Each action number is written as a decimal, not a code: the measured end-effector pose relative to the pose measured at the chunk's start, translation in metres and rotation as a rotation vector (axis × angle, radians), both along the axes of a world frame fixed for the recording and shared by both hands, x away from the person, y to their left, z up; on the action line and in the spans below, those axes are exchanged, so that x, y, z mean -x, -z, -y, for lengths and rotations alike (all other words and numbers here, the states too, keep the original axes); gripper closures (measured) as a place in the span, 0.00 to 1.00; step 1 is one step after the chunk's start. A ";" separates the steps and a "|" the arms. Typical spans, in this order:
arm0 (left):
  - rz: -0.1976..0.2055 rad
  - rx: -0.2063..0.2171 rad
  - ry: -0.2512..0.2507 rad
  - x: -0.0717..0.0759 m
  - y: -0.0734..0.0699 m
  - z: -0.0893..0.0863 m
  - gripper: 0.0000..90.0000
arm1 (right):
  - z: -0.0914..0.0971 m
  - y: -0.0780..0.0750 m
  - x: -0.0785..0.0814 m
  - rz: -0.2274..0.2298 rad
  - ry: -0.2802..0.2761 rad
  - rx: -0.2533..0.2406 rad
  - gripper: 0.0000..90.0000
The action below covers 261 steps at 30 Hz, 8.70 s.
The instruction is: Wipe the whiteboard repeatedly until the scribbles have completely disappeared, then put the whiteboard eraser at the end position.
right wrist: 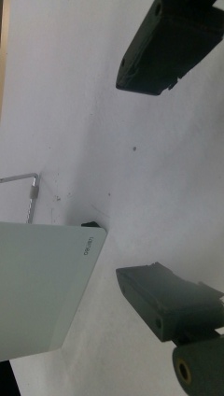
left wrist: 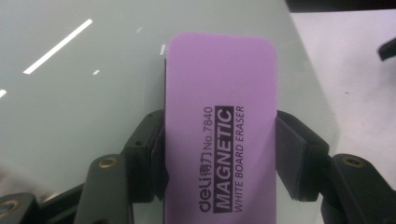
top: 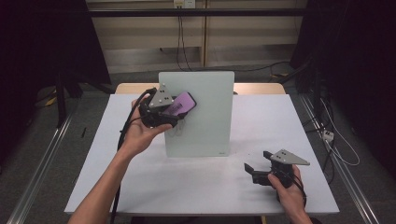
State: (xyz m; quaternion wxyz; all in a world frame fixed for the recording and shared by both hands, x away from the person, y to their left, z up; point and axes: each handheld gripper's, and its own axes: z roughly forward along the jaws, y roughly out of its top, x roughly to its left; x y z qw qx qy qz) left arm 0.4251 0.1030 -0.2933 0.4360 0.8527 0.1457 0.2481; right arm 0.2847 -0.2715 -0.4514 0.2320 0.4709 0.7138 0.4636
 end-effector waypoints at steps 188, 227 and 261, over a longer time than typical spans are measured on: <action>-0.203 -0.177 0.107 0.031 0.094 0.021 0.45 | -0.002 0.000 0.000 -0.002 -0.004 0.001 0.10; -0.292 -0.051 0.023 0.042 0.077 -0.012 0.45 | -0.002 0.000 0.001 -0.005 0.005 0.002 0.10; -0.453 -0.137 0.076 0.055 0.084 -0.002 0.45 | -0.003 0.001 -0.003 -0.001 -0.019 -0.006 0.10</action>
